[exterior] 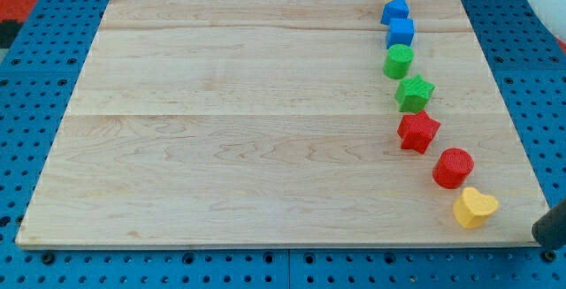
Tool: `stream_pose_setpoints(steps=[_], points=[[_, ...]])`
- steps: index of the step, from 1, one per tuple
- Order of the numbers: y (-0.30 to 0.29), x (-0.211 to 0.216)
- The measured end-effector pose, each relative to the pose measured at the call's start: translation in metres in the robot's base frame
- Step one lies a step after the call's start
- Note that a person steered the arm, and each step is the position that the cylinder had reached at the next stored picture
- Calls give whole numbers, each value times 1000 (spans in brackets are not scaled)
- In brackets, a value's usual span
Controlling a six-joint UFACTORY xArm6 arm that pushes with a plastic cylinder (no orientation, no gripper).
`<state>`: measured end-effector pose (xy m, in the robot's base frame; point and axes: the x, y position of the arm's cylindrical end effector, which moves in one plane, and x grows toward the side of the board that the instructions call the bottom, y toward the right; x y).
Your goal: Move the yellow heart and red circle close to each other
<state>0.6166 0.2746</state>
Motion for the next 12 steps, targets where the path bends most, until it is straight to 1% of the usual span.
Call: stream_pose_setpoints(steps=[1, 2, 3, 5, 6, 7, 8, 9, 10, 11, 12], points=[[-31, -7], [-60, -30], [-112, -52], [-197, -118], [-281, -127], [-162, -119], [-111, -64], [-114, -27], [-17, -27], [12, -32], [-41, -48]])
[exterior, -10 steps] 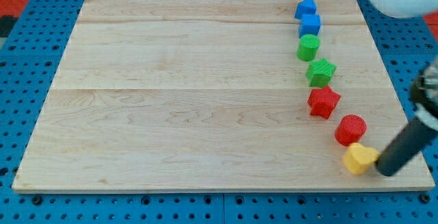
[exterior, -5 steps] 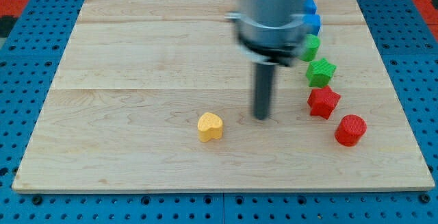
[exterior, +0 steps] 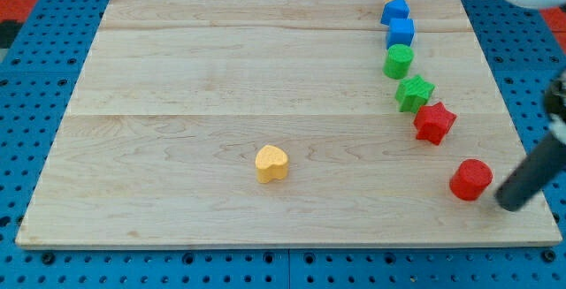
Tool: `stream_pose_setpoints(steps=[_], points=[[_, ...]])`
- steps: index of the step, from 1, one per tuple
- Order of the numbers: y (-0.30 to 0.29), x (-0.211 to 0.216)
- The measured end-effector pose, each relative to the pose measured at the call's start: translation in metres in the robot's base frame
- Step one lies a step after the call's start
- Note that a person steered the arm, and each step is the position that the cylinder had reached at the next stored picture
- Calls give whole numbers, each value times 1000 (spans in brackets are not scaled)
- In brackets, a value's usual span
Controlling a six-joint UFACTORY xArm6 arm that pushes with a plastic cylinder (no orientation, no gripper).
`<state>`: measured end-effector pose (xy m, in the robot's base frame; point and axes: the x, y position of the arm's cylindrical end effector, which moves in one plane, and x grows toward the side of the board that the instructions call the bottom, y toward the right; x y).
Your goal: Move the yellow heart and red circle close to each other
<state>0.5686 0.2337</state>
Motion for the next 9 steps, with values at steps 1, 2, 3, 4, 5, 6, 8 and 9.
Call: stream_pose_setpoints(steps=[1, 2, 3, 4, 5, 6, 8, 9], points=[[-12, -23], [-50, -24], [-23, -27], [-23, -28], [-4, -50], [-25, -76], [-40, -52], [-62, -22]])
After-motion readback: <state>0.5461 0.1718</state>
